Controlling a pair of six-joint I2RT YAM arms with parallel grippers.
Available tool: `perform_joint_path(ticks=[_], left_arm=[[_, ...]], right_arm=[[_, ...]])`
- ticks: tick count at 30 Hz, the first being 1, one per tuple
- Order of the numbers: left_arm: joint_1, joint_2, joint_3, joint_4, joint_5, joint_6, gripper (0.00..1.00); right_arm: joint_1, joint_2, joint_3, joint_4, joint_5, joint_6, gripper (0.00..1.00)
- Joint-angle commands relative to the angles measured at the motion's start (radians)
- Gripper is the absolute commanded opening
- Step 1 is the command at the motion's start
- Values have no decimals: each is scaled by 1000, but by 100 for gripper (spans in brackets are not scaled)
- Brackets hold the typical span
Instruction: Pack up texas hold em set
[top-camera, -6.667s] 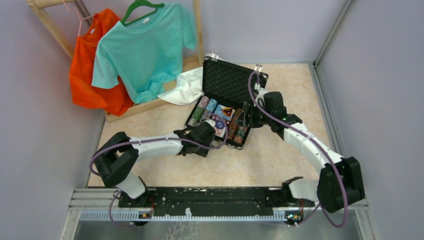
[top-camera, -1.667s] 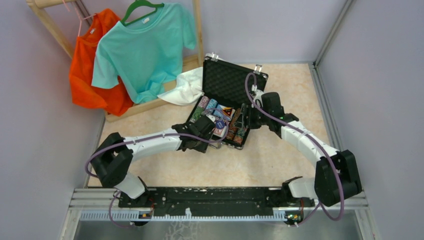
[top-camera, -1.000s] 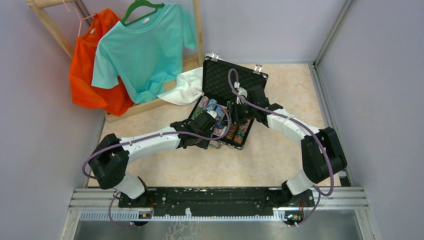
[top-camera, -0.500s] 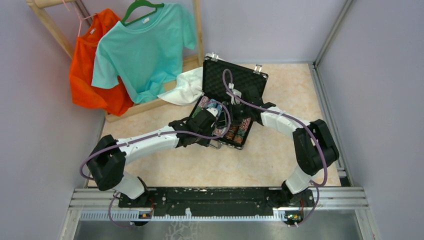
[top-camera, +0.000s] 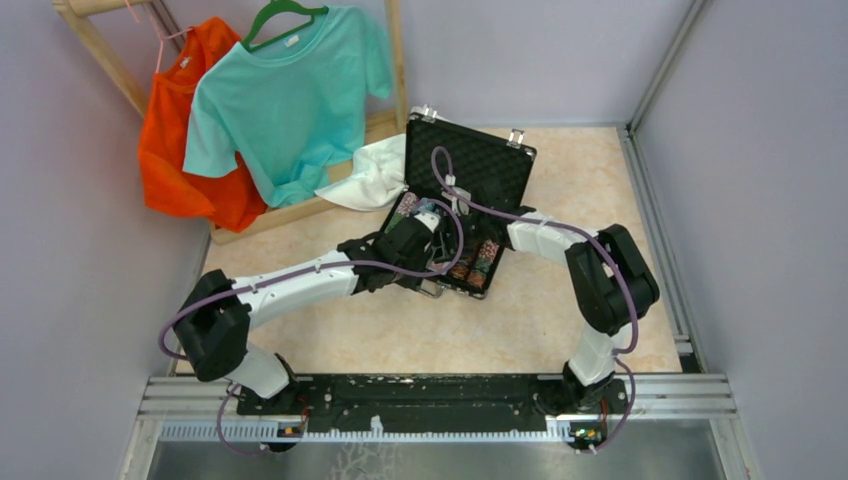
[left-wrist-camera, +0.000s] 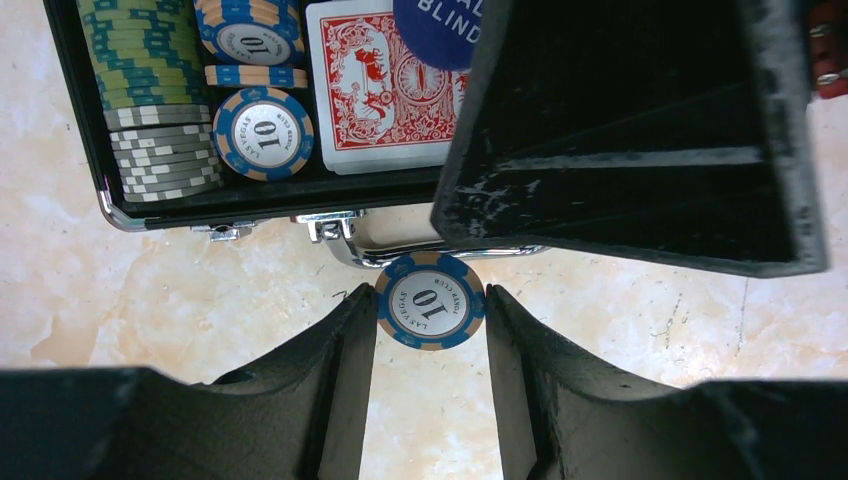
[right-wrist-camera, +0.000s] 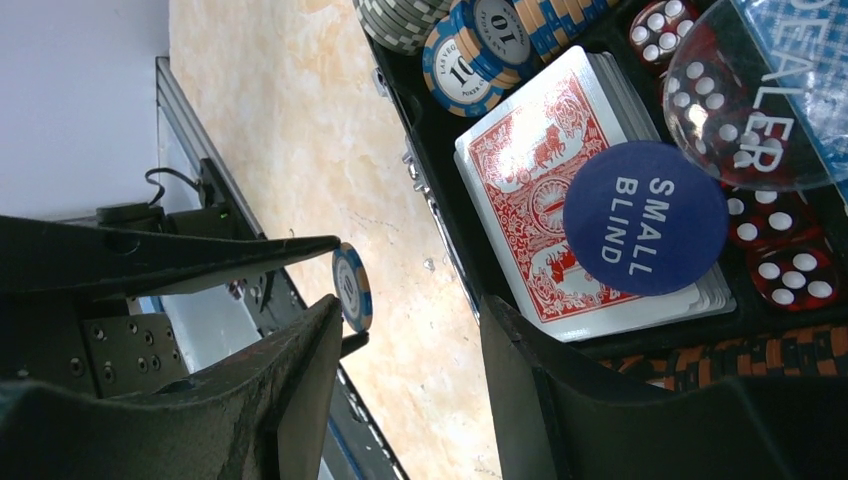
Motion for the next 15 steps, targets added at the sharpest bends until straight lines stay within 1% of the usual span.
perform_joint_path(ticks=[1,10,15], left_arm=[[-6,-14,37,25,8,16,50],[-6,-6,39,24,13,22,50],[-7,-11,42,23,14,21,50]], right_arm=[[14,19,69,53,-48,3,53],[19,44,74,105,-102,20,52],[23,58,79,109,-135,3,52]])
